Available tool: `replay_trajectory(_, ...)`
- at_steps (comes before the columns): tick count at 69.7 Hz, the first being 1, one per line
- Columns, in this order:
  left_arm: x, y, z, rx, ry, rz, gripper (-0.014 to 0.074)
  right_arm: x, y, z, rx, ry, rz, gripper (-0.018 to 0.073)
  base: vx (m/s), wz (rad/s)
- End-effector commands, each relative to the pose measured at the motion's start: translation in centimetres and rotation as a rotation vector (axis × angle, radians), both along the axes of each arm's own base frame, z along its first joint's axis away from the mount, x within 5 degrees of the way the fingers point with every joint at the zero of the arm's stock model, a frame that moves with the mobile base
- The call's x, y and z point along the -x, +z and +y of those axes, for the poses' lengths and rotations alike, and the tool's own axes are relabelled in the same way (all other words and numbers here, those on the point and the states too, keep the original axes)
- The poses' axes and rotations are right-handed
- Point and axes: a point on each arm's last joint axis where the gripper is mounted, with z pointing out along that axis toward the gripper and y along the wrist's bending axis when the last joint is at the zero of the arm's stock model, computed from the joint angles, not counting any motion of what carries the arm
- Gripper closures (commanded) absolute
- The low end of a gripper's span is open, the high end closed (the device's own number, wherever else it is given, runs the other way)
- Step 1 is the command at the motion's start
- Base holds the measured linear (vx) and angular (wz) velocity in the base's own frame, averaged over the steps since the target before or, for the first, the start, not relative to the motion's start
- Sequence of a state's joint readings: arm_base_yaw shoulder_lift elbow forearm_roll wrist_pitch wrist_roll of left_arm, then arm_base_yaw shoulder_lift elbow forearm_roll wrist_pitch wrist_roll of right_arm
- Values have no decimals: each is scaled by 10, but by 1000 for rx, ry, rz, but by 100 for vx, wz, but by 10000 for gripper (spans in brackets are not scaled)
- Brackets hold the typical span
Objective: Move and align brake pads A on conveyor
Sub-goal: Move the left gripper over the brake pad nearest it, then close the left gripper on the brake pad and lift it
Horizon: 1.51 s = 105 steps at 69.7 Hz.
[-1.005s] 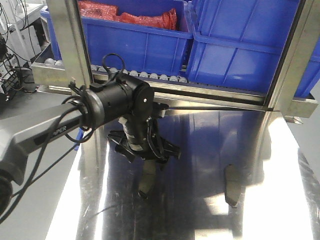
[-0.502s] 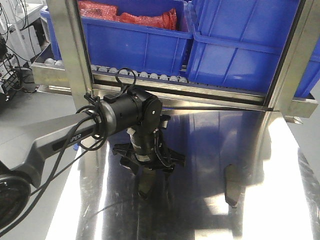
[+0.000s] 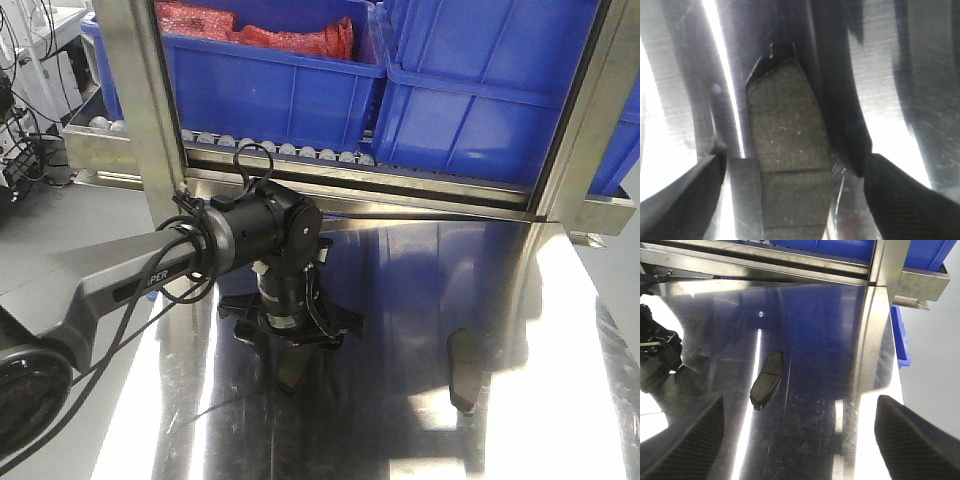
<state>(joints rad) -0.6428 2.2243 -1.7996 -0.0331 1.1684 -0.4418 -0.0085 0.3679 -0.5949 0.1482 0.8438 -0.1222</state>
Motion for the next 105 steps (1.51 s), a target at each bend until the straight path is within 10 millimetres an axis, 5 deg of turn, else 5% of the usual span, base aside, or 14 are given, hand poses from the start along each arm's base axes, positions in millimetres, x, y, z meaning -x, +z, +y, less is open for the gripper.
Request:
replay_trajectory(1,-3,31,2,50,15,-72,42,-3,13,0,2,-4,-85,-19,0,0)
replay_trajectory(18,-4,32,1,56,15,-80,143,-3,13,0,2,-4,-85,-19,0,0)
replay_trajectory(26,-4,32,1,60,15,-85,328,-3,13,0,2,-4,-85,-19,0,0)
replay_trajectory(34,-4,32,1,59,9,-86,601,-3,13,0,2,-4,-85,-19,0,0)
replay_trajectory(56,-5,41,3,28,-40,-83,604,-3,13,0,2,-4,-85,-19,0,0)
replay_trajectory(76,-11,92,8,33,-74,-222,603,-3,13,0,2,-4,-85,-19,0,0)
replay_trajectory(93,-3,149,36,35,-48,-365,603,-3,13,0,2,-4,-85,-19,0,0)
replay_trajectory(105,16,176,76,-22,-4,-421,603,-3,13,0,1,-4,-85,-19,0,0)
